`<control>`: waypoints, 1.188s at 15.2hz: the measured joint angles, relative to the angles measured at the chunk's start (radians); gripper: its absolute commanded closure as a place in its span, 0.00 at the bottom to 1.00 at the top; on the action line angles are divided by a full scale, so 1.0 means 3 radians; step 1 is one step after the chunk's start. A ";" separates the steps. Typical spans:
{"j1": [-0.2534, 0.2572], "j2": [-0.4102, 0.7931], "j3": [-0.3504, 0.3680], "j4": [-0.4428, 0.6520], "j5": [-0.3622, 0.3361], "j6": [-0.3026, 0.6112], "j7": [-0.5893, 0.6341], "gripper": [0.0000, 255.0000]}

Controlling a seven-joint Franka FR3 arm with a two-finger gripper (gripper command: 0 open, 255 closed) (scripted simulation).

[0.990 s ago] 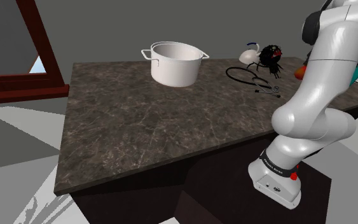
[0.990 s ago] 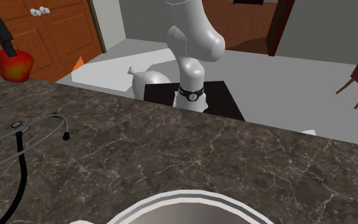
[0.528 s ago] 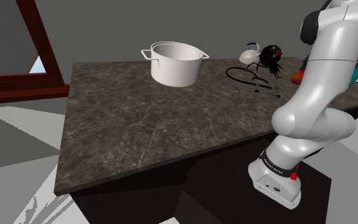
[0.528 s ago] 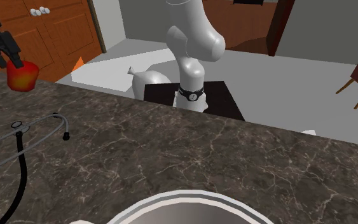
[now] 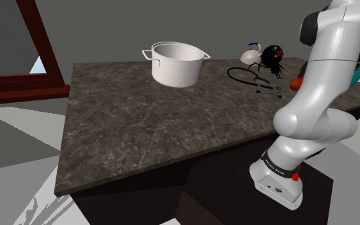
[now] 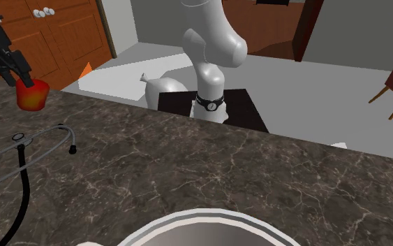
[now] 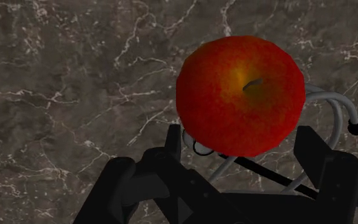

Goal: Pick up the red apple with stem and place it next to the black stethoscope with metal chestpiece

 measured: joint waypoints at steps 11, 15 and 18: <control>-0.0016 0.0172 0.0096 -0.0289 0.0160 0.0392 -0.0139 1.00; -0.0017 0.0183 0.0103 -0.0331 0.0175 0.0438 -0.0160 1.00; -0.0016 0.0183 0.0103 -0.0335 0.0176 0.0442 -0.0162 1.00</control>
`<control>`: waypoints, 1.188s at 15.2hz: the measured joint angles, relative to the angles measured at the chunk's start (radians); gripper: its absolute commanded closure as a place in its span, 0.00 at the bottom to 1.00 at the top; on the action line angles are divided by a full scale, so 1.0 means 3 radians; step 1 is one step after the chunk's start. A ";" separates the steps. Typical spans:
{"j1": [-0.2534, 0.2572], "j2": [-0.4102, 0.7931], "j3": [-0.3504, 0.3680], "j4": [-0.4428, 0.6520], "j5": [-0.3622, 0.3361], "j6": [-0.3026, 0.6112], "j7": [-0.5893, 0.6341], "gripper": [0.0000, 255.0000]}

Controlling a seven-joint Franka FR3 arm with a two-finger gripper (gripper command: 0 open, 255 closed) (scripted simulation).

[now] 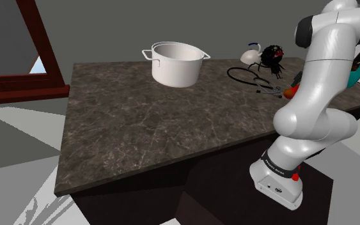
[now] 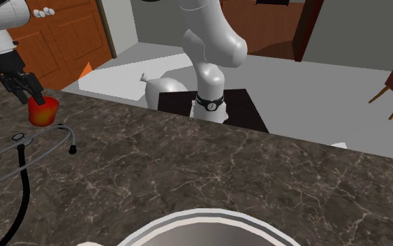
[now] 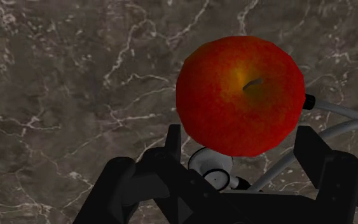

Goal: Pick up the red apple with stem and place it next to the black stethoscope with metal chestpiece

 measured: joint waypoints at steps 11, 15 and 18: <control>-0.0032 -0.0077 -0.0056 0.0220 -0.0089 -0.0260 0.0065 0.00; -0.0057 -0.0087 -0.0068 0.0308 -0.0109 -0.0353 0.0079 0.00; -0.0056 -0.0089 -0.0069 0.0309 -0.0111 -0.0356 0.0080 0.00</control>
